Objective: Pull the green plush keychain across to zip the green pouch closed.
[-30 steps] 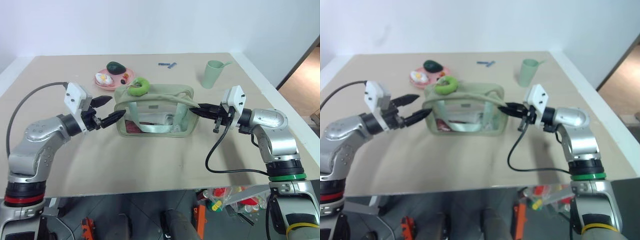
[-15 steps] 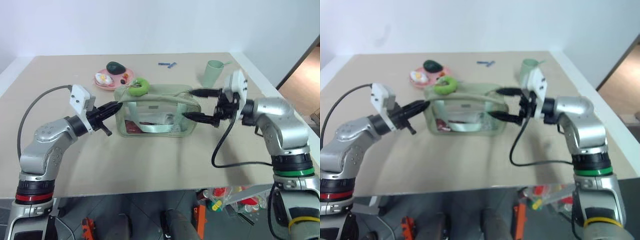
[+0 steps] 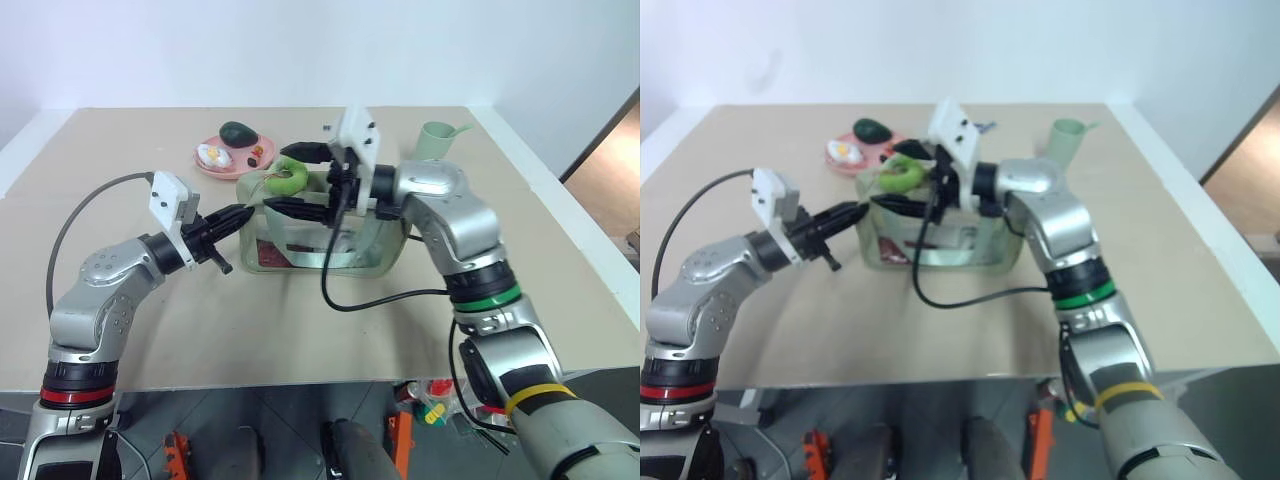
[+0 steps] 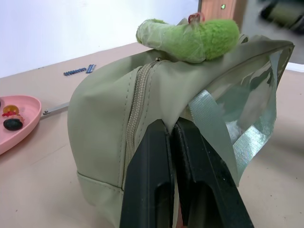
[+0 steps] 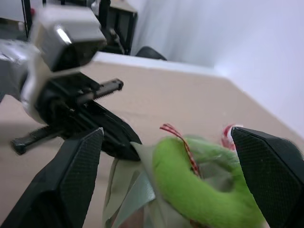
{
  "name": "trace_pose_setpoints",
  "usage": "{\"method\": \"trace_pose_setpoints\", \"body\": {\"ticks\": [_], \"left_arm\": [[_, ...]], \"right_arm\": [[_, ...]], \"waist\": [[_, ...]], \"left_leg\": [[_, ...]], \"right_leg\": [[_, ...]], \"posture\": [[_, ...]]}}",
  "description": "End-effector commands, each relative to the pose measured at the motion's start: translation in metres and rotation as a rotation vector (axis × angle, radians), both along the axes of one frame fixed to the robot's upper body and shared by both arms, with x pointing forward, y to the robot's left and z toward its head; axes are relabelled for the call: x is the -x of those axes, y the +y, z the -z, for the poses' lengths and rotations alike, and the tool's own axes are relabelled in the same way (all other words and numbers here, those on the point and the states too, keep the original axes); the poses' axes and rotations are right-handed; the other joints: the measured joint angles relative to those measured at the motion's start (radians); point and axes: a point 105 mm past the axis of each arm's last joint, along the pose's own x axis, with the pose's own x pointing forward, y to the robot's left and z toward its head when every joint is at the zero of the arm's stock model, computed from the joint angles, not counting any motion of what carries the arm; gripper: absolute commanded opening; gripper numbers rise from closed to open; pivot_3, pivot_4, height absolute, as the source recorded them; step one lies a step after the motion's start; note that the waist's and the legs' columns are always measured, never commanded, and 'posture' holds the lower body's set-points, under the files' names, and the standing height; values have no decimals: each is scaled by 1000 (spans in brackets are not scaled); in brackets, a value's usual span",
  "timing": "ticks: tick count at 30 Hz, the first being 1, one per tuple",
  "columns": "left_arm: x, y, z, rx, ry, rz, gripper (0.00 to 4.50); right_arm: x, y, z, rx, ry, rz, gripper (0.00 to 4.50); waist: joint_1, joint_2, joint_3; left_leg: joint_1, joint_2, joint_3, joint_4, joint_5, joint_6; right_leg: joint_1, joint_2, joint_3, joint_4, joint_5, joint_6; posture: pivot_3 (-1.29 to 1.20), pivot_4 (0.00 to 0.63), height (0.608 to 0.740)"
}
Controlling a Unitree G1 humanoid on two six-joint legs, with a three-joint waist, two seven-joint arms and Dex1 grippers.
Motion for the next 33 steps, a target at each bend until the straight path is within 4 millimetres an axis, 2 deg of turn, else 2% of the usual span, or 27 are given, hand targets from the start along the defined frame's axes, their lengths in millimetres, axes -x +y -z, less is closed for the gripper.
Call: {"method": "trace_pose_setpoints", "body": {"ticks": [1,2,13,18,22,25,28,33], "left_arm": [[4,-7,-5,-10,-22,31,0],[4,-7,-5,-10,-22,32,0],[5,-10,0,-17,-14,35,0],[1,-7,0,-8,-22,7,0],[-5,-4,-2,16,-23,-30,0],[-9,-3,-2,21,-20,-55,0],[-9,-6,-2,27,-15,-57,0],[-6,-13,3,39,14,-48,0]], "right_arm": [[-1,-2,-12,-6,-54,5,4064],[-3,-3,-10,-5,-47,11,3847],[-5,-21,-2,7,-15,48,13],[-1,-29,-9,-23,-61,55,13],[11,-42,-37,-94,-186,50,13],[15,-70,-51,-85,-273,111,13],[15,-91,-55,-65,-306,171,13],[11,-151,-55,-3,-317,349,13]], "waist": [[3,0,0],[3,0,0],[3,0,0],[4,0,0],[5,0,0],[10,0,0],[17,0,0],[19,0,0]], "left_leg": [[0,0,0,0,0,0],[0,0,-1,0,0,0],[1,0,-1,0,0,0],[1,0,-1,0,0,0],[0,0,-1,0,0,0],[1,0,-1,0,0,0],[0,-1,-1,0,0,0],[0,-2,-1,0,0,0]], "right_leg": [[0,0,0,0,0,0],[0,0,-1,0,0,0],[1,0,-1,0,0,0],[1,0,-1,0,0,0],[1,0,-1,0,0,0],[1,0,-1,0,0,0],[1,0,-1,-1,0,0],[1,-1,-1,-2,-1,1]], "posture": [[0,150,740],[0,150,740],[0,150,740],[0,150,740],[0,150,740],[0,150,740],[0,150,740],[0,150,740]]}}
